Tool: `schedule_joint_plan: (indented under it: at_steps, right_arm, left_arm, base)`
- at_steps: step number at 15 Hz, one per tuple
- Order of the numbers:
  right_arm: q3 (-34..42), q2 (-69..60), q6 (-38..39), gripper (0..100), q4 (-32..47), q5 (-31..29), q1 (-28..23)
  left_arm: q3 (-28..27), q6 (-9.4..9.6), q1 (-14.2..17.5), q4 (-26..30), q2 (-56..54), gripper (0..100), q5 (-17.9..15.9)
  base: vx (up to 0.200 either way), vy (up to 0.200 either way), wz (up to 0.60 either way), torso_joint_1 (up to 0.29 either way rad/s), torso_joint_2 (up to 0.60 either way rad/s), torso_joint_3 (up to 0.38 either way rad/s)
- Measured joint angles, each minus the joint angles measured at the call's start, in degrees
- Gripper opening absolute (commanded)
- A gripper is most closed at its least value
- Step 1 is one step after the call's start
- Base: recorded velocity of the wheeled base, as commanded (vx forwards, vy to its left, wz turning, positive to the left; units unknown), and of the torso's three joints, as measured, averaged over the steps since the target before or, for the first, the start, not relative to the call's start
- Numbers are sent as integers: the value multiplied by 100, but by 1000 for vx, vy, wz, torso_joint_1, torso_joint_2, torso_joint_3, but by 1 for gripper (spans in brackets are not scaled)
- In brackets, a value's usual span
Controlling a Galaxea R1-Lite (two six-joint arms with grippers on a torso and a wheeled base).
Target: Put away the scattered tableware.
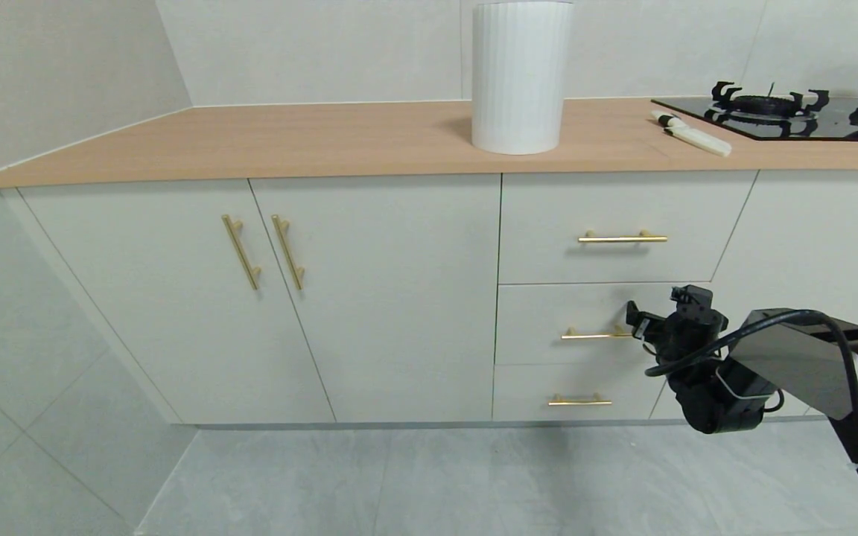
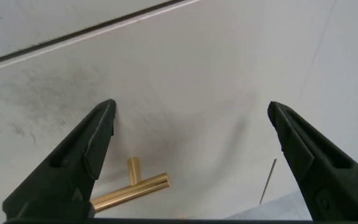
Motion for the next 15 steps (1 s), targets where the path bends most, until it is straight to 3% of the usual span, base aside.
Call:
schedule_joint_plan:
  at_steps: [4, 8, 11, 15]
  right_arm:
    - [488, -204, -4, 100, -11, 12, 0]
    - [1930, -1198, -121, 100, -20, 90, 41]
    - [3393, -2616, -305, 100, -26, 174, 80]
    - [5912, -4885, -769, 100, -9, 246, 276]
  left_arm:
    - [2, 0, 0, -1, 0, 100, 0]
    - [2, -2, 0, 2, 0, 100, -2]
    - [2, -2, 0, 0, 0, 100, 0]
    - [0, 0, 0, 2, 0, 100, 0]
  base:
    - [0, 0, 0, 0, 0, 0]
    - [0, 0, 0, 0, 0, 0]
    - [0, 0, 0, 0, 0, 0]
    - [0, 0, 0, 0, 0, 0]
